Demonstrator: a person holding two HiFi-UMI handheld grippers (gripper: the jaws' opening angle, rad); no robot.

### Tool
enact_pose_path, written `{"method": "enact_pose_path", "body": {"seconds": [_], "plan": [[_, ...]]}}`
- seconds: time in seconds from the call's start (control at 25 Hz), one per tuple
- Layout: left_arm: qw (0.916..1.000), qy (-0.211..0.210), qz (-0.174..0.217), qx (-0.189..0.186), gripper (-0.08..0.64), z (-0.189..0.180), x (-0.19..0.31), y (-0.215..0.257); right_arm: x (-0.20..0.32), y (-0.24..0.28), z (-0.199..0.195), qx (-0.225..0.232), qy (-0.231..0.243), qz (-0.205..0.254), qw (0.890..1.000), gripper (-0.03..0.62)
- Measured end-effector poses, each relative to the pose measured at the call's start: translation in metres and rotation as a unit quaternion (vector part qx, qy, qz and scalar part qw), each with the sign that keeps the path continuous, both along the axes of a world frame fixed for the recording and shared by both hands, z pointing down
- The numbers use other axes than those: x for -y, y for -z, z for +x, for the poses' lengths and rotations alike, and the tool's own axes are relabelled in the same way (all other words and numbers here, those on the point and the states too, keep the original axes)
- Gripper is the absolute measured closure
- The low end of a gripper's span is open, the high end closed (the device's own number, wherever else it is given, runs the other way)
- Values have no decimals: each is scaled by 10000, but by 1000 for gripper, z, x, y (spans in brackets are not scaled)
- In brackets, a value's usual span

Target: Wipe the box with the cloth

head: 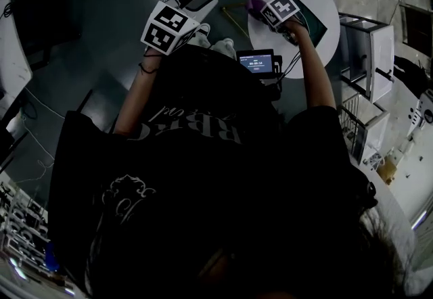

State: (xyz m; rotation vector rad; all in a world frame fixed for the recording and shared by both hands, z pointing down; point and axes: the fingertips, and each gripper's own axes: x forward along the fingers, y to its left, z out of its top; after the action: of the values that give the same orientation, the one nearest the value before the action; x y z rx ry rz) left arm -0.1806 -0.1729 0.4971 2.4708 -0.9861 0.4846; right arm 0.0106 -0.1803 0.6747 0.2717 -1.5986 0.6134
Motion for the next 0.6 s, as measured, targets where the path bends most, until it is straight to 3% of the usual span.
{"method": "enact_pose_path", "body": {"seconds": [0.2,0.36,0.48,0.6], "plan": [[9993,-363,20,15,430,16,-3,-1,7,28,1,448,-773,419,9951,476],[9969,-782,97,9,430,49,-2,4,-3,62,22,942,-1591,899,9786,476],[9946,-1029,165,-36,430,74,-1,10,-17,84,46,1251,-2259,1317,9570,477],[9909,-1326,220,6,430,100,-9,13,-39,111,78,1528,-3136,1837,9190,477]]}}
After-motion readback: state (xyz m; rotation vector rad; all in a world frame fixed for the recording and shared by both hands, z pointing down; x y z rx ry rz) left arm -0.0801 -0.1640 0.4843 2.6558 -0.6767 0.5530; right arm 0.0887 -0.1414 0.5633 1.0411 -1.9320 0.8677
